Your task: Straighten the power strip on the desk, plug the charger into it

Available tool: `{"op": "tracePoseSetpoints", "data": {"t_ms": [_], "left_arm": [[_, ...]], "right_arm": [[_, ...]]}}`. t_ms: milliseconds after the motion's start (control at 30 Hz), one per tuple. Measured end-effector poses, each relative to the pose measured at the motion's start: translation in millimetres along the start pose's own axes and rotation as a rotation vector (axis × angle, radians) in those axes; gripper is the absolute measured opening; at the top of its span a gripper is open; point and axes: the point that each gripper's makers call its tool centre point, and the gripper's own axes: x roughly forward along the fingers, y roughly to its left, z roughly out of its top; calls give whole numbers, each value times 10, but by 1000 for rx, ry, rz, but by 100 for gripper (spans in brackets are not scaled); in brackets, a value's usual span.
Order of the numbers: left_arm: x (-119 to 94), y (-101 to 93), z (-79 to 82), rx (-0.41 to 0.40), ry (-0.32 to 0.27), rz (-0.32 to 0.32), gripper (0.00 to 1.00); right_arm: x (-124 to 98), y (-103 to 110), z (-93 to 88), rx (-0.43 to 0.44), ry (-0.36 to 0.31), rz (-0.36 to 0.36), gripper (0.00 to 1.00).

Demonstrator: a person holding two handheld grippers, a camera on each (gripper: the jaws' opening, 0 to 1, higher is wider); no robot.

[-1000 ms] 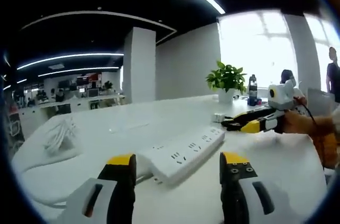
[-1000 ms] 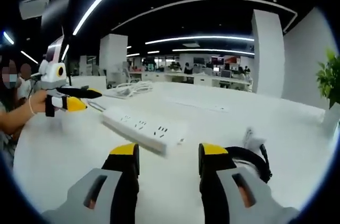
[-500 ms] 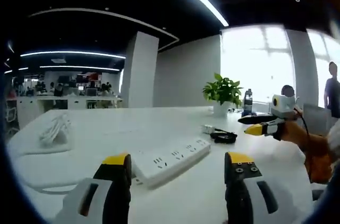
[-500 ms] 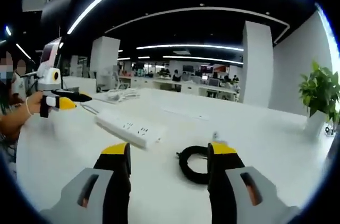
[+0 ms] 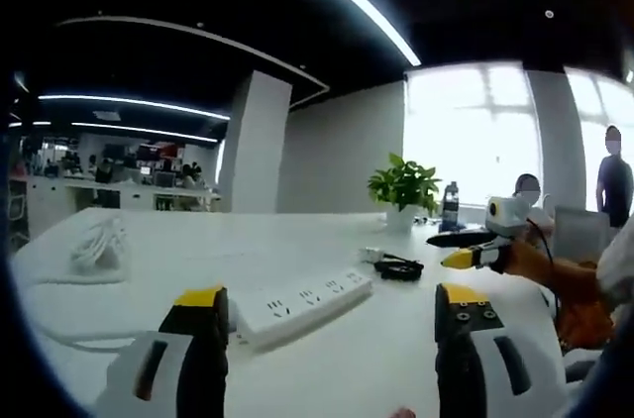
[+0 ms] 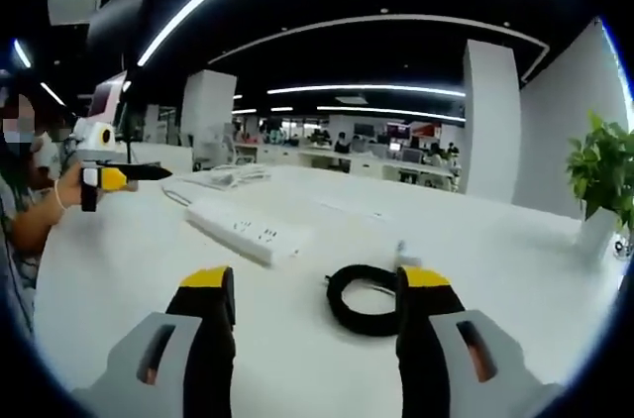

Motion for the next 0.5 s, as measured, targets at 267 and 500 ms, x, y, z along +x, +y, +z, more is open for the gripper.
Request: {"op": "tracePoseSetpoints", "data": {"t_ms": [267,500], "left_arm": [[-41,-11,-29,33,4,5,94],[-58,-10,-119,74,51,9,96]], "right_arm": [[157,-52,-150,33,24,57,74],[215,-65,-192,36,52,86,73]]}}
